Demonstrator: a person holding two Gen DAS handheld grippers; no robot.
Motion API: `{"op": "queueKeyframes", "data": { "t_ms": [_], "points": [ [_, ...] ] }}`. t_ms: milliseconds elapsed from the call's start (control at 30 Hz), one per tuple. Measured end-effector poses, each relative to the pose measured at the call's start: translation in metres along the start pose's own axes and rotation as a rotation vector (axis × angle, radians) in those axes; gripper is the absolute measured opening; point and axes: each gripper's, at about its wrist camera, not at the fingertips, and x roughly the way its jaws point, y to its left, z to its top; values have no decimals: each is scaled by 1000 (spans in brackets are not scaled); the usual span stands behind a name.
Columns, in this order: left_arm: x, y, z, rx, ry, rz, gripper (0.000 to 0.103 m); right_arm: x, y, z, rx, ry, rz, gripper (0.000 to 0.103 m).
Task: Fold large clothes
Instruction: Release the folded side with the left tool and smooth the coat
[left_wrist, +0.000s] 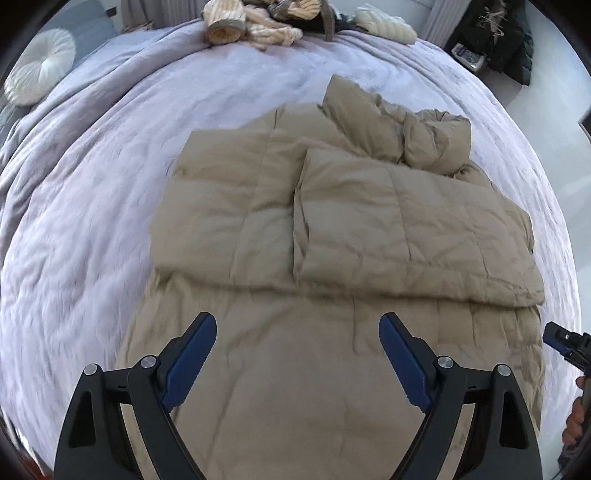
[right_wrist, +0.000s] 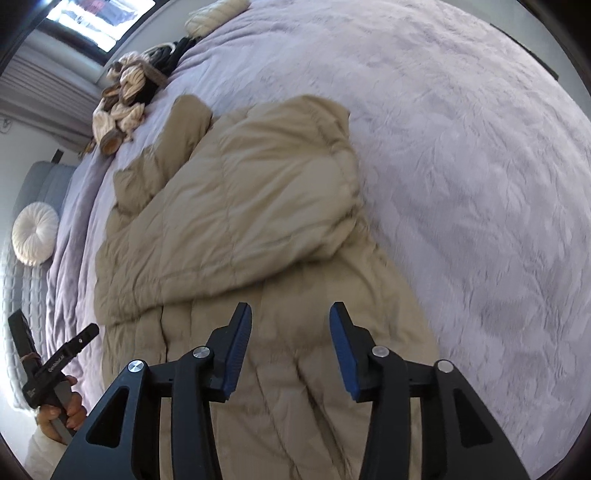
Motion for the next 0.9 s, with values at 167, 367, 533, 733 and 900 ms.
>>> {"op": "queueKeyframes", "data": {
  "t_ms": [167,367,533,733,900],
  "points": [
    [-10,-3,-35,-42,39,27,92,-6,-3,-15,-20,33,28,64],
    [-22,2,-68,-44,72,53,103,-14,-9,-34,12,46,64,92],
    [-35,20,-87,-46,82,41,103,-23,-6,-56,43,26,71,103],
    [-48,62,-112,-64,97,44,103,-33,-4,-92,139,58,120,103],
    [-57,93,-137,-62,136,60,103,-40,-2,-128,231,59,138,103]
  ]
}}
